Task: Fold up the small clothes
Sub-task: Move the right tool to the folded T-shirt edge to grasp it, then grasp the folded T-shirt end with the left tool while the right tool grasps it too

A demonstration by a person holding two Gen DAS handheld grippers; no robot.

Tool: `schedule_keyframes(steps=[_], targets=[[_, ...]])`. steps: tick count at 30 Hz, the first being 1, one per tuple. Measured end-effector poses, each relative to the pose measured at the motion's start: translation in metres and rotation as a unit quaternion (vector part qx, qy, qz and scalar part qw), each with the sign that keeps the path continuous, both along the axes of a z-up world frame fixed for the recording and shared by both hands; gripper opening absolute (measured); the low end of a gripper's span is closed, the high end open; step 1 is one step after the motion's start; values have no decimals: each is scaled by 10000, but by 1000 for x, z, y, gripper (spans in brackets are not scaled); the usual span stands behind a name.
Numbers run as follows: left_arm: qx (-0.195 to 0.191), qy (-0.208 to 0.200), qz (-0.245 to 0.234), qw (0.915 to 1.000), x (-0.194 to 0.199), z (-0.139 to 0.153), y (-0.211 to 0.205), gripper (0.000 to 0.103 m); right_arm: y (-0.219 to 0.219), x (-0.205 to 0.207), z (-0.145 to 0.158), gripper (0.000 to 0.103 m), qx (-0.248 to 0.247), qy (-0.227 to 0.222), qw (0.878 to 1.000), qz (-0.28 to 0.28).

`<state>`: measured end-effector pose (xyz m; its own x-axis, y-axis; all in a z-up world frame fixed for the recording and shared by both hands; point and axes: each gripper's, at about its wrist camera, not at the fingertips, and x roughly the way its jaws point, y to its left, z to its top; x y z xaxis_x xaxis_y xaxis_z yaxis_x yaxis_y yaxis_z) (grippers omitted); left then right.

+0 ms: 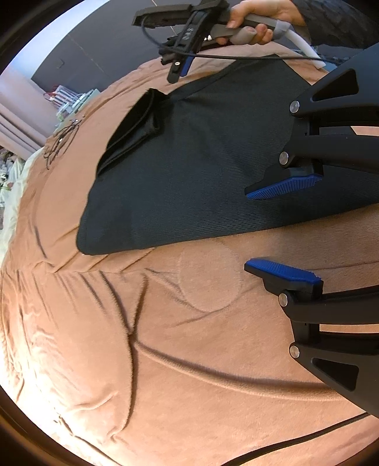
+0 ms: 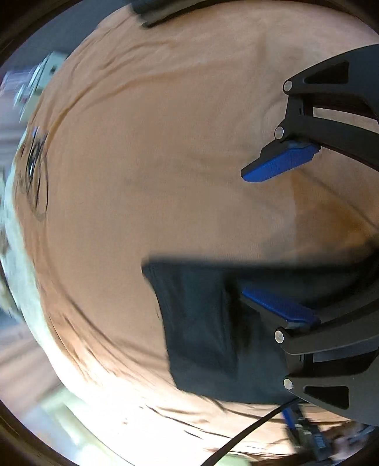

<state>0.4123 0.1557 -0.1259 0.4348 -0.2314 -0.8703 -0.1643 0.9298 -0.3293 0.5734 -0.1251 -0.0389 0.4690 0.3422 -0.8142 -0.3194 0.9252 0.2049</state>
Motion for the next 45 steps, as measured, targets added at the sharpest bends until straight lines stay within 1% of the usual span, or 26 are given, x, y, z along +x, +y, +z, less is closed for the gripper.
schedule_keyframes(steps=[1,3,6,11,13,16,19,20,21,22,24,25,27,29,31,33,35,38,40,41,42,45], targets=[[-4,-21,6,10000,1,2,1,47,12,-4,3,75,-174,-102,9995,241],[18,-73,24,10000,4,6,5,47,33,-11,5,82,-570,-323,9965,521],[77,-161,26,9998,11,13,8,47,70,-14,0,83,-1289,-555,9864,858],[105,-166,-3,9998,26,13,15,47,104,-2,-10,83,-1608,-477,9803,1043],[78,-158,30,9998,29,12,19,47,114,13,-16,83,-1621,-359,9812,982],[70,-176,25,9998,32,12,22,47,115,40,-16,83,-1421,-102,9873,706],[63,-194,21,9998,31,13,27,47,96,60,-12,83,-1286,-94,9915,174],[63,-208,25,9998,31,14,28,47,90,64,-11,83,-1218,-82,9925,79],[68,-230,29,9997,32,16,30,47,80,71,-9,83,-1012,-21,9949,-12],[71,-248,31,9997,32,17,31,47,76,73,-9,83,-968,-6,9953,-89],[71,-281,48,9996,36,18,33,47,68,76,-8,83,-1039,-77,9942,-273],[64,-283,59,9996,38,18,34,47,60,77,-7,81,-933,-89,9951,-309],[3,-278,85,9996,43,18,36,47,52,75,-7,65,-608,-2,9977,-282],[-104,-302,86,9995,49,18,38,47,40,74,-8,60,-145,112,9998,-91],[-229,-310,88,9992,55,16,39,47,32,73,-12,54,131,216,9997,37],[-373,-289,94,9988,60,14,41,47,21,77,-18,50,413,433,9981,150],[-484,-234,122,9985,65,10,44,47,16,82,-26,50,672,619,9955,258],[-634,-169,182,9977,72,3,49,47,13,88,-42,50,1082,1002,9877,516],[-738,-136,218,9969,77,-1,52,46,8,95,-48,50,1197,1196,9837,615],[-820,-125,231,9963,79,-4,54,46,5,101,-49,50,1244,1212,9828,622],[-911,-109,253,9955,81,-6,55,45,3,105,-50,50,1421,1242,9798,663],[-1014,-107,279,9944,88,-10,57,45,-5,120,-57,50,1967,1453,9661,825]])
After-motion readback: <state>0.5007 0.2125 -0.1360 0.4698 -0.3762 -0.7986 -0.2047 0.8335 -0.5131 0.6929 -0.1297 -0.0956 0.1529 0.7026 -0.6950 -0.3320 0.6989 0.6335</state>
